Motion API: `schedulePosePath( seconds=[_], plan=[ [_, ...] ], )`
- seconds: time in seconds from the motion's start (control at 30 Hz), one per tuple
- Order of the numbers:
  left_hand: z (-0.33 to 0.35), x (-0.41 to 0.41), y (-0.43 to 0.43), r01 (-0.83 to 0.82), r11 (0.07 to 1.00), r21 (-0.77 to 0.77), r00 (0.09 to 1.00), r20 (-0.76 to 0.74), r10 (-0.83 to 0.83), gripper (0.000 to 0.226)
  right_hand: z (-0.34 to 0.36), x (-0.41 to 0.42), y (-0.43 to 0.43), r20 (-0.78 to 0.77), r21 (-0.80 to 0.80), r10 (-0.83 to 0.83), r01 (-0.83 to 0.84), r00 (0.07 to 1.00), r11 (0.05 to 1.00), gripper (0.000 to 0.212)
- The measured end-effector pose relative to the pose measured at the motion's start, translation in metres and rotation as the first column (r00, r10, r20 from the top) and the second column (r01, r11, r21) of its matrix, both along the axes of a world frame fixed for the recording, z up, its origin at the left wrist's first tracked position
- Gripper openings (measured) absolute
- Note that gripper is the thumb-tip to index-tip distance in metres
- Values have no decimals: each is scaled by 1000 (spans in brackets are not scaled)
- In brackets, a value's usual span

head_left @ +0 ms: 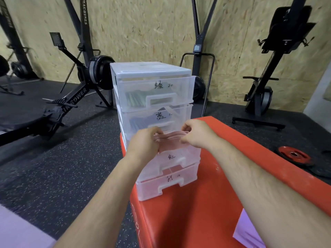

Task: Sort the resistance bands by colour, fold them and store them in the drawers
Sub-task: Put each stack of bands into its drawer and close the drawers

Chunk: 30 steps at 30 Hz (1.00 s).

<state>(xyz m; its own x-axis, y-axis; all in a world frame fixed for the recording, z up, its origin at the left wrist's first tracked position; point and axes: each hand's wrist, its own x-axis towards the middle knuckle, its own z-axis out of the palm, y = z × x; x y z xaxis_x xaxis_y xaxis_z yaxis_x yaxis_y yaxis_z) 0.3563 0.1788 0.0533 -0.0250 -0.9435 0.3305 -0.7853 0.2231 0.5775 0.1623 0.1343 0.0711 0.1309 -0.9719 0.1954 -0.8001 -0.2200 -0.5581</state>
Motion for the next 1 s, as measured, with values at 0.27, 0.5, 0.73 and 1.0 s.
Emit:
schedulePosePath(
  seconds=[0.27,0.5,0.73,1.0],
  plan=[
    [-21,5,-27,-21,978,207,997,81,4,32,-15,10,-38,-231,240,96,-39,968,970,26],
    [-27,4,-36,-67,964,259,992,124,35,19,-6,14,-37,-255,360,181,-80,950,930,37],
    [-31,15,7,-40,993,-112,990,133,55,19,-33,-10,5,295,-142,-12,57,955,988,10],
    [-44,3,65,93,982,-164,958,283,-43,12,-100,-7,55,308,-288,-37,131,951,949,22]
  ],
)
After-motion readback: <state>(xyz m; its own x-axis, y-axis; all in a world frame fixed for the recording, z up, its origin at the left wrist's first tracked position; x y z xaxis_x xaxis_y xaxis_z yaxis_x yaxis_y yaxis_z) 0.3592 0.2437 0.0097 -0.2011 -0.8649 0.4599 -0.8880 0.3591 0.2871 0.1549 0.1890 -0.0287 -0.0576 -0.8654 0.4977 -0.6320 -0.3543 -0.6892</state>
